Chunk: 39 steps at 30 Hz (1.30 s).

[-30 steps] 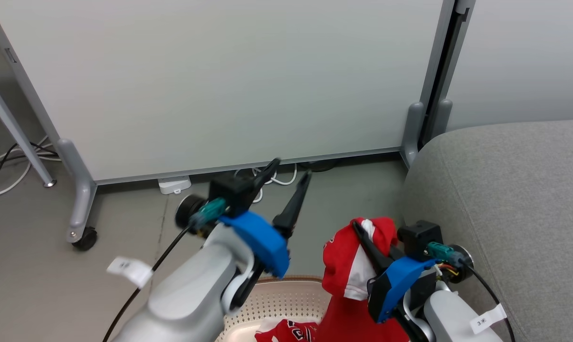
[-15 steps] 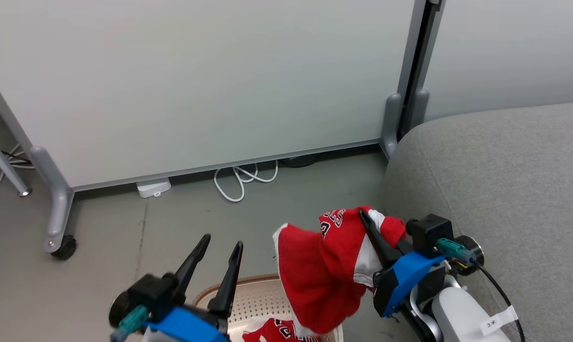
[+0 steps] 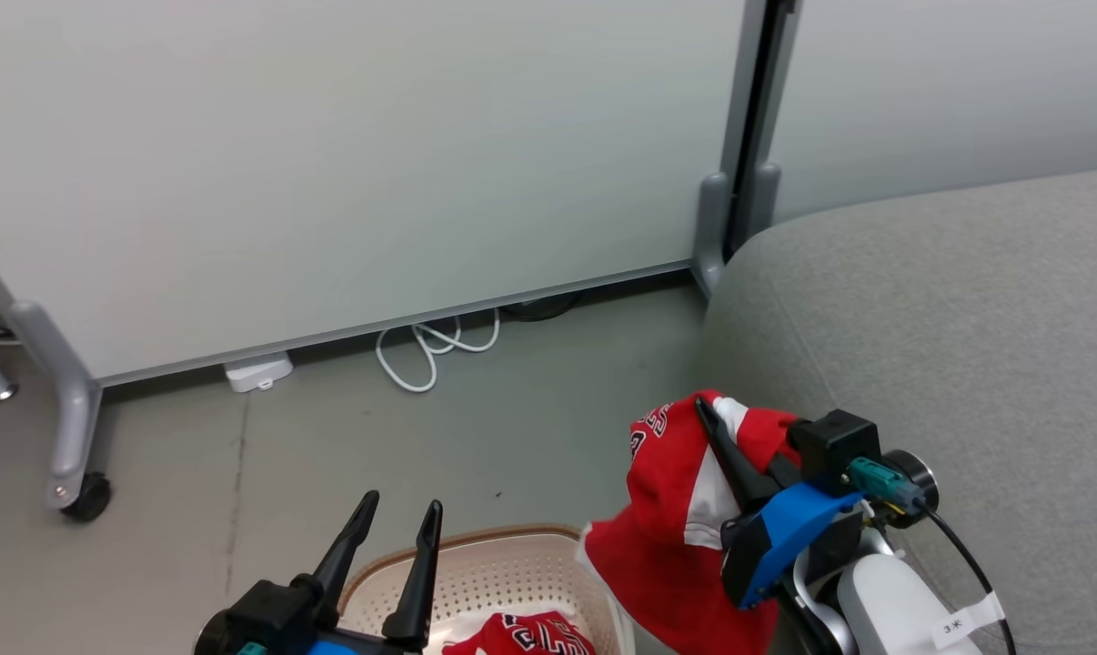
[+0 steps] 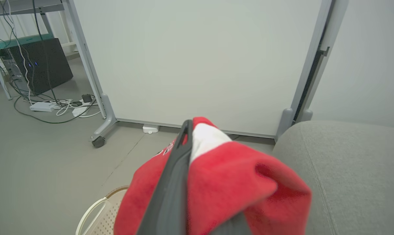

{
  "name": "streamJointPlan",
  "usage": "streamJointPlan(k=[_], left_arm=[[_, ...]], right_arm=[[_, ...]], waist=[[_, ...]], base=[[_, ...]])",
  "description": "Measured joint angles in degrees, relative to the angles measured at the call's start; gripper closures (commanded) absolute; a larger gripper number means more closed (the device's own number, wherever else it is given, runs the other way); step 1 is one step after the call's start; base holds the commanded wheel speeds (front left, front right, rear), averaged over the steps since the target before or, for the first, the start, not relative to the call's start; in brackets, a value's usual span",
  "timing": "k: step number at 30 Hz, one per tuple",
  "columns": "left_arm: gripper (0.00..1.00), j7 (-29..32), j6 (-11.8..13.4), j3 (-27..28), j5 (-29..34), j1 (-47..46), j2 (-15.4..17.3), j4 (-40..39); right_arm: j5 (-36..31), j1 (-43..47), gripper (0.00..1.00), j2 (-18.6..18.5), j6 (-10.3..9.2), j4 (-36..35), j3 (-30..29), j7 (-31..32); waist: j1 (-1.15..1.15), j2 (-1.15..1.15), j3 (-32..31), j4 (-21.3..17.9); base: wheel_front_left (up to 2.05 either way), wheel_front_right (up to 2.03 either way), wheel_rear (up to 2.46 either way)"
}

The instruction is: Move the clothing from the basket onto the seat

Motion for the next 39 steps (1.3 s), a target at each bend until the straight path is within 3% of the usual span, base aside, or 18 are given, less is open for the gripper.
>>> streamJointPlan(k=[8, 28, 39], left_arm=[[0.00, 0.0, -0.5, 1.6, 1.4, 0.2, -1.0, 0.0], [0.00, 0.0, -0.8, 0.3, 1.4, -0.4, -0.4, -1.7], [0.00, 0.0, -0.8, -1.8, 0.7, -2.6, 0.1, -0.8]], right_arm=[[0.1, 0.0, 1.00, 0.0, 0.00, -1.8, 0.5, 0.6], [1.6, -0.3, 1.00, 0.0, 0.00, -4.2, 1.2, 0.4], [1.1, 0.4, 1.00, -0.1, 0.00, -4.8, -0.9, 0.0]], waist=[[0.00, 0.00, 0.6, -5.1], [0.00, 0.00, 3.5, -22.4], [0.00, 0.00, 5.2, -23.8]], base=[[0.00, 0.00, 0.00], [0.00, 0.00, 0.00], [0.00, 0.00, 0.00]])
